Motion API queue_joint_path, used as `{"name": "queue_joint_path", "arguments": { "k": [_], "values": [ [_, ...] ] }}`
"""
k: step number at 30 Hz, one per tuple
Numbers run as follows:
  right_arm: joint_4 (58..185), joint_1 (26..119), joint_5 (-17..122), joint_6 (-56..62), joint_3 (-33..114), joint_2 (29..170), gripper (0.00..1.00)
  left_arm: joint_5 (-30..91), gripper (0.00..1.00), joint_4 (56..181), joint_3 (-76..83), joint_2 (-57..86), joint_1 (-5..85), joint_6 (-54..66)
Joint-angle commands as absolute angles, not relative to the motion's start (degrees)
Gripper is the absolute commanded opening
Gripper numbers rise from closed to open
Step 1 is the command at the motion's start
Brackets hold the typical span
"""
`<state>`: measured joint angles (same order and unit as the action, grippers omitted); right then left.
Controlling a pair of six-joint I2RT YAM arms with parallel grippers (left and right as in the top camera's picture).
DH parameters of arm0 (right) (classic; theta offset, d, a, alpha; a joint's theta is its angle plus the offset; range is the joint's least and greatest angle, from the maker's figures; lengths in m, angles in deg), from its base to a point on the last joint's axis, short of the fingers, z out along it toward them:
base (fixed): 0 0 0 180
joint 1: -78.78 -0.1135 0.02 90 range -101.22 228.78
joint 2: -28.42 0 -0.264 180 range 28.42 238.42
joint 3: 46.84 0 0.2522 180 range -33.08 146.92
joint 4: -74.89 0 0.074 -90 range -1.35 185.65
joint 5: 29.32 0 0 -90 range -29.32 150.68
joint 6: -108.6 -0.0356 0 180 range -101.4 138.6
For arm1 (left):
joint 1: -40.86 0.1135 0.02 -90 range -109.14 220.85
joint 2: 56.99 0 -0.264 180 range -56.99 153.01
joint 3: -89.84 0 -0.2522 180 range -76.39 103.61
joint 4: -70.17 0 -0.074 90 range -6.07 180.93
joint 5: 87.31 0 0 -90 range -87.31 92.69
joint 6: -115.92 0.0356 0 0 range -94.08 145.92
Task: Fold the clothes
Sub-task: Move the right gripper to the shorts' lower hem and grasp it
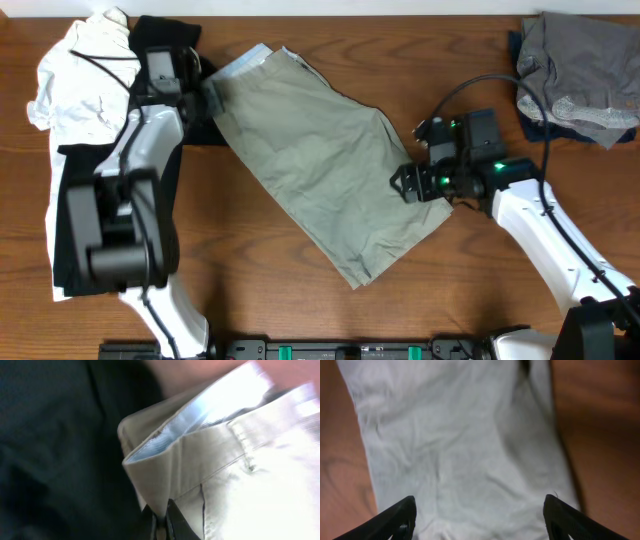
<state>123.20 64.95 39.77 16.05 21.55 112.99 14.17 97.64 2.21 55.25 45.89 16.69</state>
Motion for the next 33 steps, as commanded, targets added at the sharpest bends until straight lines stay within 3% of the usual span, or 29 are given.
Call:
{"name": "queue_joint_path", "arguments": {
  "k": [1,18,27,33],
  "values": [
    [124.62,61.13,39.44,16.57,22.36,113.13,0.81,14.28,0.06,98.74,3.04,47.80,45.98,15.27],
    [128.07,37.76,50.63,18.04,22.18,115.95,0.83,14.20,0.06,99.74,3.02,44.65,42.75,15.11],
    [125.87,30.51,53.39,17.99,22.18,122.48,0.73,14.20,0.06,101.05,3.02,44.65,42.75,15.13],
    [126.08,28.82,53.12,17.80,22.12,124.05,0.55,14.20,0.06,102.15,3.02,44.65,42.75,15.13]
  ]
}}
